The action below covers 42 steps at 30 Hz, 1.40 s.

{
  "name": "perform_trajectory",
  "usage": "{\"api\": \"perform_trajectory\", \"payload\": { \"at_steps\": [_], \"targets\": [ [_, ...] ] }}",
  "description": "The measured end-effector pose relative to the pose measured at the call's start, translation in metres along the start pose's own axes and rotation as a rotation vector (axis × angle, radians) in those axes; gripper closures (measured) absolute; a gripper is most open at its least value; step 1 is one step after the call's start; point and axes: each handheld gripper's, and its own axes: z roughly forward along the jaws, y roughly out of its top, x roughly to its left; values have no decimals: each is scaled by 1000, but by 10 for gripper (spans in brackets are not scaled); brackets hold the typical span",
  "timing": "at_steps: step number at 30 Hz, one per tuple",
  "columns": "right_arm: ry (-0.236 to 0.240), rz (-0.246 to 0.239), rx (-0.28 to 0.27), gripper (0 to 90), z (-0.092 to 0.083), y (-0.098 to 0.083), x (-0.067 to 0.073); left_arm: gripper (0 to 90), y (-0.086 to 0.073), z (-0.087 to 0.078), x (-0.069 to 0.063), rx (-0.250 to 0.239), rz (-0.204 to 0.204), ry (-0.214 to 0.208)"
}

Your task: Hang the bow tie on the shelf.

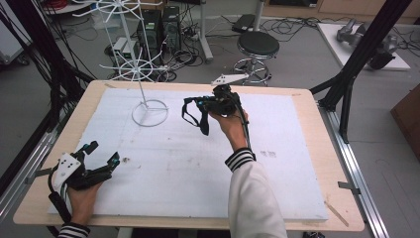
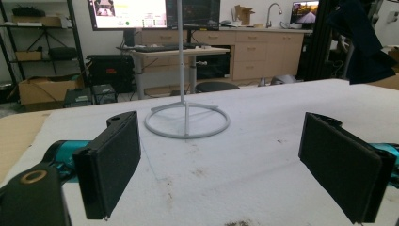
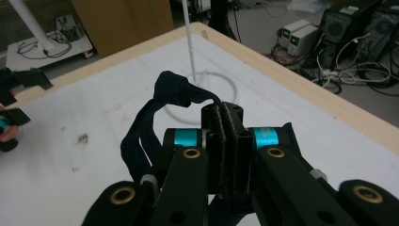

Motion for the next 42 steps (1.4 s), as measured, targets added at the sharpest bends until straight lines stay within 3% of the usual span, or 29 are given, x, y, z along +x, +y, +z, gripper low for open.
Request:
{"api": "perform_trajectory", "payload": {
  "at_steps": [5, 17, 42],
  "targets": [
    [11, -23, -23, 878, 9, 16, 9, 137, 0, 0, 0, -2, -3, 0],
    [30, -24, -32, 878, 30, 32, 19, 137, 0, 0, 0, -2, -7, 0],
    [-10, -54, -154, 877, 61, 66, 36, 137, 0, -1, 1, -4, -9, -1]
  ]
}}
